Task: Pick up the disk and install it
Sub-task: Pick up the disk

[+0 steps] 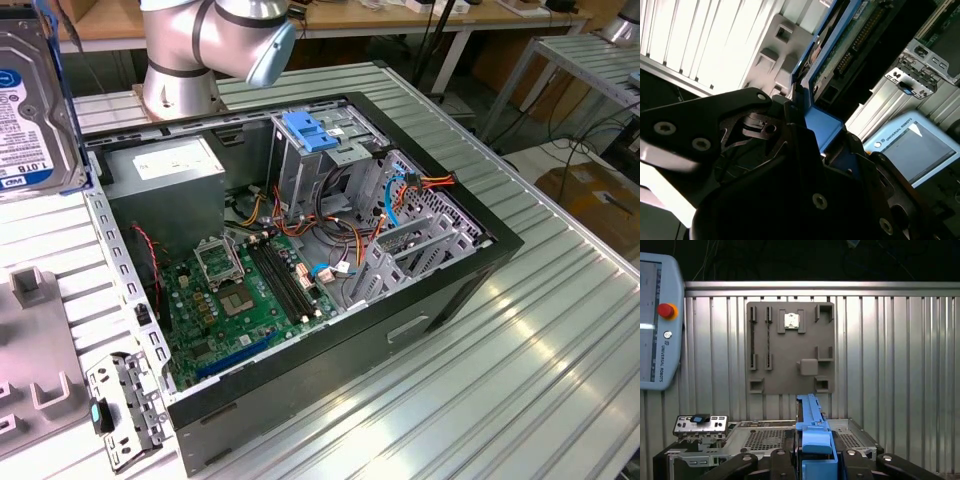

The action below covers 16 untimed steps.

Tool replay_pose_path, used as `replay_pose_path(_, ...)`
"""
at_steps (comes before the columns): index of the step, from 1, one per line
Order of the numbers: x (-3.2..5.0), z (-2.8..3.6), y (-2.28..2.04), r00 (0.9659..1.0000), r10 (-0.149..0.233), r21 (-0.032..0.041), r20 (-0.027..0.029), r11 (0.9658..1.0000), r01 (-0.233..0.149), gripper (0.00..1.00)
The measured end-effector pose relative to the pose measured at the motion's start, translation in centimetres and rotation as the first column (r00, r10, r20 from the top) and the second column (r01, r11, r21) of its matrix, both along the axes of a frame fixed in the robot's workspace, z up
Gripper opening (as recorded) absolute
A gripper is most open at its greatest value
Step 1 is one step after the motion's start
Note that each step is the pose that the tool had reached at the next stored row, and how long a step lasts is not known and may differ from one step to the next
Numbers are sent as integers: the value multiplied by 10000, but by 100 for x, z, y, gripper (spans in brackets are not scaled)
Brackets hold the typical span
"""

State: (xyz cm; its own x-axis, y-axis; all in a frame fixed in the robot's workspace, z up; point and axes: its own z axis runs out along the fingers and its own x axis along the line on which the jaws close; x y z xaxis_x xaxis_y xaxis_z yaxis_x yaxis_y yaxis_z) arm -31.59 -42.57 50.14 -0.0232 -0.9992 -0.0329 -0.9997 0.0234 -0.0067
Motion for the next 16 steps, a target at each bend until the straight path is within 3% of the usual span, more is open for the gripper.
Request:
replay_pose_path(6, 217, 0, -22, 10000, -1, 0, -1, 10000, 1, 37)
replay_pose_path(16, 728, -2, -23, 10000, 0, 0, -1, 10000, 0, 37)
